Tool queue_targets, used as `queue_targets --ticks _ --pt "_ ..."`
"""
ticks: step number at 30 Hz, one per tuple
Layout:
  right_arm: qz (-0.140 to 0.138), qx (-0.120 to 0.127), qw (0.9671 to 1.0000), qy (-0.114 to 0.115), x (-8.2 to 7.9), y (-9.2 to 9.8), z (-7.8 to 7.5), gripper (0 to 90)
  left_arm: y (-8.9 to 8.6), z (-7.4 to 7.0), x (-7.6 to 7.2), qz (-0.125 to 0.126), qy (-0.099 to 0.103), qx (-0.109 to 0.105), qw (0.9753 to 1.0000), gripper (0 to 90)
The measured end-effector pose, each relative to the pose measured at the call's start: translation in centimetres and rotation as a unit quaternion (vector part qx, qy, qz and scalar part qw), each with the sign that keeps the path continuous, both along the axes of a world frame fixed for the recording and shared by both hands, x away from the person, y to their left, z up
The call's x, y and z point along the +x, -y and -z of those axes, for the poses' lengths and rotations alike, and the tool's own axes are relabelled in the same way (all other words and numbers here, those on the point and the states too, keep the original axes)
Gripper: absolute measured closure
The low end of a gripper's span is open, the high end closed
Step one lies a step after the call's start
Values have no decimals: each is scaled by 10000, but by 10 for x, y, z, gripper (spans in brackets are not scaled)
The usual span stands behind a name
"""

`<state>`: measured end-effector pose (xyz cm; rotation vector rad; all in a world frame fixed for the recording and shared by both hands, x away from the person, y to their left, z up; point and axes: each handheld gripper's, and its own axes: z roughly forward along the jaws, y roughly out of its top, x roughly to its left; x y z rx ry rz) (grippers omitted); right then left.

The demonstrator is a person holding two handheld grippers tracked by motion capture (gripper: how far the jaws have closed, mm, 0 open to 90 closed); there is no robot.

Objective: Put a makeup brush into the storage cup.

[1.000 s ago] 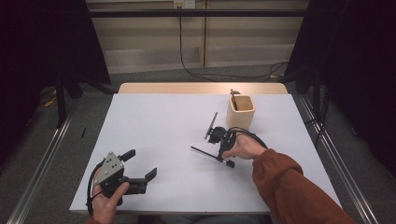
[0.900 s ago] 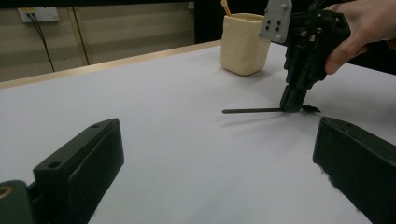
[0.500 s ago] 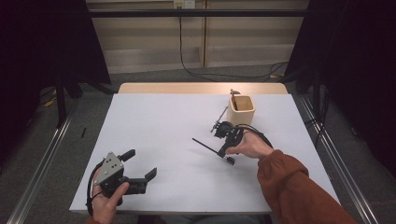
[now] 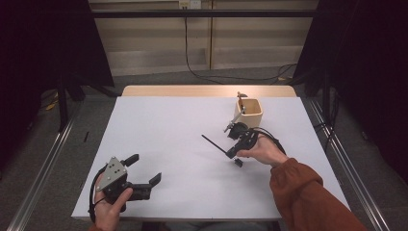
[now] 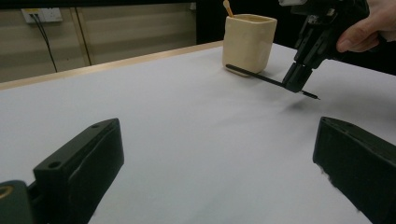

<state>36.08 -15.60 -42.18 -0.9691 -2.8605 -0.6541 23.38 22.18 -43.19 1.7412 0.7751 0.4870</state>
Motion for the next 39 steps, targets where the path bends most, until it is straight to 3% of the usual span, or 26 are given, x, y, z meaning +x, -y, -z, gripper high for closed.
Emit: queue_targets --ticks 11,19,26,29,33,39 --pt "114 640 9973 348 -6 15 -5 867 0 0 0 -6 -6 -4 10000 19" --pt "264 1245 9886 807 -12 26 -10 867 0 0 0 -2 -4 -1 10000 19" --pt "259 1579 9826 943 -16 28 -9 867 0 0 0 6 -3 6 10000 19" --pt "287 1859 9760 1095 -18 30 -9 867 0 0 0 5 1 9 10000 19" --pt "300 2049 9706 1225 -19 31 -10 867 0 0 -1 -1 5 13 10000 19" --pt "396 2442 9575 1485 -23 37 -12 867 1 -1 -1 14 29 72 10000 19"
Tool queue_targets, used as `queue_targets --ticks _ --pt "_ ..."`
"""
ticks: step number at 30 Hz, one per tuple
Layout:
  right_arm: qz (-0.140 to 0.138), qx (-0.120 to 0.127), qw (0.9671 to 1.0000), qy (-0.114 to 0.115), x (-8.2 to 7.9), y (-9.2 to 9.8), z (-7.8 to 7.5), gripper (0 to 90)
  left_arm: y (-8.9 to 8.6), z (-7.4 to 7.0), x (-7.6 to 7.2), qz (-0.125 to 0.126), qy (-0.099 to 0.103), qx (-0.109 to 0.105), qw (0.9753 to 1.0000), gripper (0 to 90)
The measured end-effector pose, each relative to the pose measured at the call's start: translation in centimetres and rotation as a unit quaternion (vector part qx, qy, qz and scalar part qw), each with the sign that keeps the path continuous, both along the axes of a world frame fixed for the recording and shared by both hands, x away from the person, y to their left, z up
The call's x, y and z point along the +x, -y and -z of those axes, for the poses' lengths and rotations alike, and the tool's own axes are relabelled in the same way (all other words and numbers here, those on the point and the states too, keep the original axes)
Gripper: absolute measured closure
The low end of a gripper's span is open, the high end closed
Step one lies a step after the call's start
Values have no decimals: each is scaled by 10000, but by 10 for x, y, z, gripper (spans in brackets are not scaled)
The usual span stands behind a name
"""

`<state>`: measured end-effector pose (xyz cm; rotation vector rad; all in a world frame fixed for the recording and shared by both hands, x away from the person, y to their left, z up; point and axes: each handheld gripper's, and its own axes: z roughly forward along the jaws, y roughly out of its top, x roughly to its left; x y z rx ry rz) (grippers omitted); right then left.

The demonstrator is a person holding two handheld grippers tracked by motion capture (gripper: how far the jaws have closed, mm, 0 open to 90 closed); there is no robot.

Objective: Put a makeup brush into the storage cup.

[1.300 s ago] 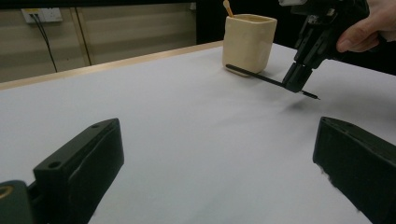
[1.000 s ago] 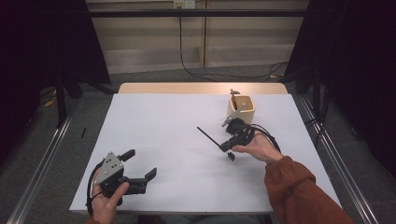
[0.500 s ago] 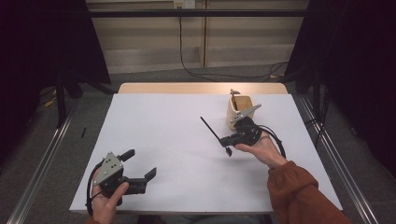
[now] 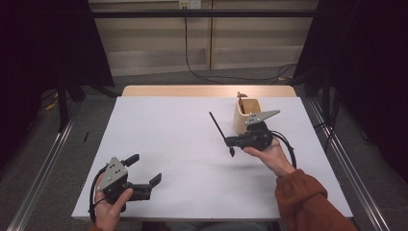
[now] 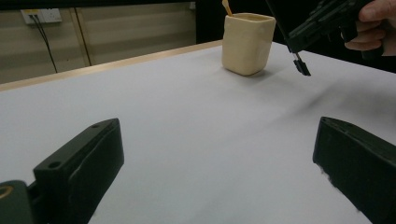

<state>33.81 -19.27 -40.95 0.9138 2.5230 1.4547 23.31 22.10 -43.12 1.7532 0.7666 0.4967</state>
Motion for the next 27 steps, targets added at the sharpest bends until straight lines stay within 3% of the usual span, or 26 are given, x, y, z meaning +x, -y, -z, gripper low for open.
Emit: queue_targets --ticks 15,27 --pt "49 717 9966 405 -9 12 -15 866 0 0 1 50 49 -42 10000 18" --pt "-50 853 9949 536 -23 13 -26 866 -1 -1 -1 65 55 -99 9999 18"
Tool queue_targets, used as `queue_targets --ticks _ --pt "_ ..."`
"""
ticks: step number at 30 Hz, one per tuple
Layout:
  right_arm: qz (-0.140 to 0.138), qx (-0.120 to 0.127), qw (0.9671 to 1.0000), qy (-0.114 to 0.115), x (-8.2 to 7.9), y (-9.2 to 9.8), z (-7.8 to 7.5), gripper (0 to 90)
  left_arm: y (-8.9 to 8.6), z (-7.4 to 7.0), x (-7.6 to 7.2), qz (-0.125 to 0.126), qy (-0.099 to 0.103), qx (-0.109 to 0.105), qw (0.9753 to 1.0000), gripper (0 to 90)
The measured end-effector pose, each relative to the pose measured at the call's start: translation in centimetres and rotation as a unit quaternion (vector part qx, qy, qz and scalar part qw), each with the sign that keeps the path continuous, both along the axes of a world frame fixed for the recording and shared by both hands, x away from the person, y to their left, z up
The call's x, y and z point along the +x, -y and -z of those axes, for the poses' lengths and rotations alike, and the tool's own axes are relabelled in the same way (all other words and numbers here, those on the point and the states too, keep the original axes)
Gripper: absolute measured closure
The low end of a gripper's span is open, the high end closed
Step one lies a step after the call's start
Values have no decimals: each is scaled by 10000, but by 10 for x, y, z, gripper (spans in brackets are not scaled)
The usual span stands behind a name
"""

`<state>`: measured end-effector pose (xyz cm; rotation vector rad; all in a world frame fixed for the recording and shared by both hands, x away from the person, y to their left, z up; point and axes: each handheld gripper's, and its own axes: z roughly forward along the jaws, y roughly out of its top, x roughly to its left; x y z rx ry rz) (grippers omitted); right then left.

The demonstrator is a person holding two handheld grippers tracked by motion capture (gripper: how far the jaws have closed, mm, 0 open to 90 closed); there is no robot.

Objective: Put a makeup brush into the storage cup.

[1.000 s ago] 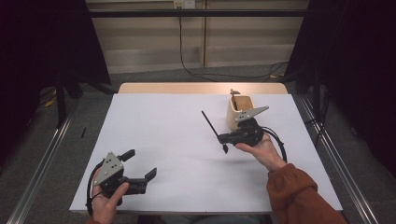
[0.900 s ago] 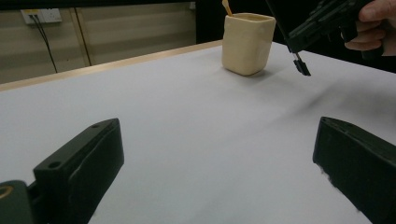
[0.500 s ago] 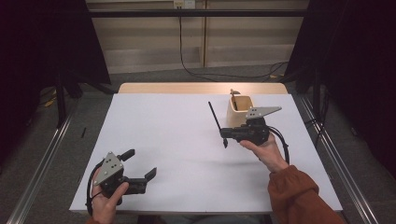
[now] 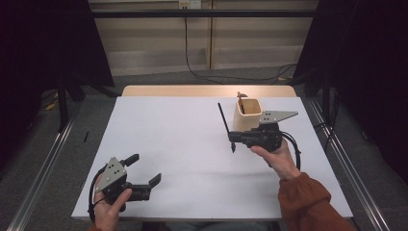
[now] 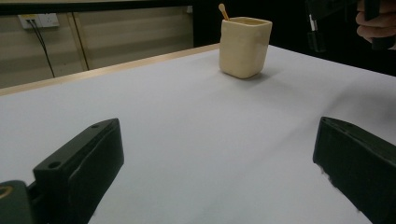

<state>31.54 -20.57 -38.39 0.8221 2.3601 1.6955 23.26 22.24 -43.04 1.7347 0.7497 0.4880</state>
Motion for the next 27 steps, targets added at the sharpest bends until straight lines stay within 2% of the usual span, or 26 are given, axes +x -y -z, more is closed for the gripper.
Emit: queue_targets --ticks 11,14,18,27 --pt "-308 21 9995 105 -19 -4 -7 866 0 -1 0 57 60 37 10000 18" --pt "-366 -112 9992 126 -25 -8 -9 867 0 0 0 48 49 33 10000 18" --pt "-460 -81 9989 92 -29 -11 -9 866 0 0 0 41 44 35 10000 18" --pt "-830 -265 9962 -14 -34 -22 -8 866 1 0 0 43 30 19 10000 18"
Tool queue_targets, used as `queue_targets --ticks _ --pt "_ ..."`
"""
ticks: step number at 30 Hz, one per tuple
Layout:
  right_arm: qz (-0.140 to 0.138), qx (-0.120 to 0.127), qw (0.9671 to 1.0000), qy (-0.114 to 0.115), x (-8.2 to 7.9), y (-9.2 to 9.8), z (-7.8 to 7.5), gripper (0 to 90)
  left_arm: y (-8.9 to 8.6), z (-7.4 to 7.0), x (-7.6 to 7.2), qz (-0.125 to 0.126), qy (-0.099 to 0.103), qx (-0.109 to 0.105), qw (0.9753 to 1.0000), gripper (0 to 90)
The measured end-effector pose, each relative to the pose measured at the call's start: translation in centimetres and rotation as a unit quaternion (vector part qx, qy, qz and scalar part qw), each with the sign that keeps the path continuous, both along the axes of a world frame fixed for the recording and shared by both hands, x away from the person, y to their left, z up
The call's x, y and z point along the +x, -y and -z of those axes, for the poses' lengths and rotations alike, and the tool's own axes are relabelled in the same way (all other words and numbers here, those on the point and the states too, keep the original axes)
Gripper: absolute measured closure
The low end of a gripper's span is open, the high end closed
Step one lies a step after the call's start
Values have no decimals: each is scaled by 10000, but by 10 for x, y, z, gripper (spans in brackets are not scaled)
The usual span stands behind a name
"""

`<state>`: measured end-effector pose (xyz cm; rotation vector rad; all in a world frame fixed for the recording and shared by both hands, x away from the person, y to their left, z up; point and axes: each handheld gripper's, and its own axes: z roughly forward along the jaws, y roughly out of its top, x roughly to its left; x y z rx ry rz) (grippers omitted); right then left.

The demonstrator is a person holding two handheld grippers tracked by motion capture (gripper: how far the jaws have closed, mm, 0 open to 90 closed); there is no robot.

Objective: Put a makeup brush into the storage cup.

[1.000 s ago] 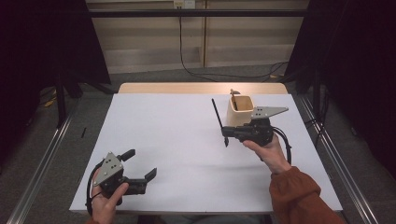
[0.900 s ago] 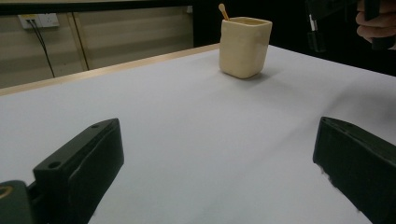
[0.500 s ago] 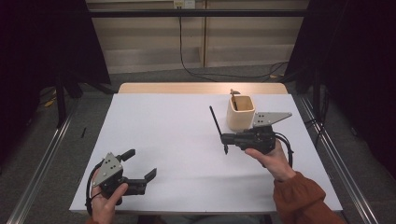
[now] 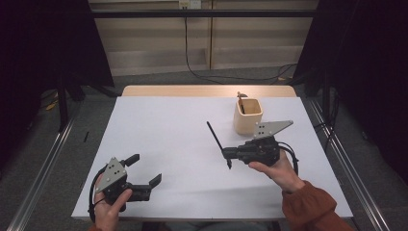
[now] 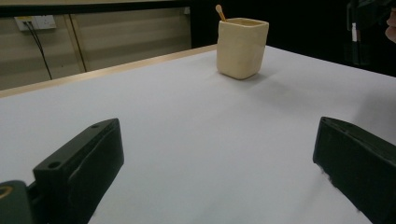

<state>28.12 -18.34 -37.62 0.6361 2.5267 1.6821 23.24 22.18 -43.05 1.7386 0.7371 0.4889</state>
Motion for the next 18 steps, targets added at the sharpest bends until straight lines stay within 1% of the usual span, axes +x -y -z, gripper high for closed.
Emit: queue_targets --ticks 4,7,10,12,14,16,18 --pt "-156 -146 9998 -39 0 -7 -1 866 0 0 0 7 -4 5 10000 18" --pt "-242 -159 9995 -81 1 -9 -2 866 0 0 0 23 0 24 10000 18" --pt "-320 -250 9991 -113 3 -11 -3 866 0 0 1 23 3 45 10000 18" --pt "-353 -349 9986 -156 4 -12 -2 866 0 0 1 9 3 44 10000 18" --pt "-322 -462 9979 -312 6 -14 -1 865 0 0 0 15 6 46 10000 18" --pt "-289 -632 9969 -356 7 -16 -1 866 0 0 0 16 5 46 10000 18" --pt "-320 -816 9954 -385 7 -18 0 865 0 0 0 19 4 49 10000 18"
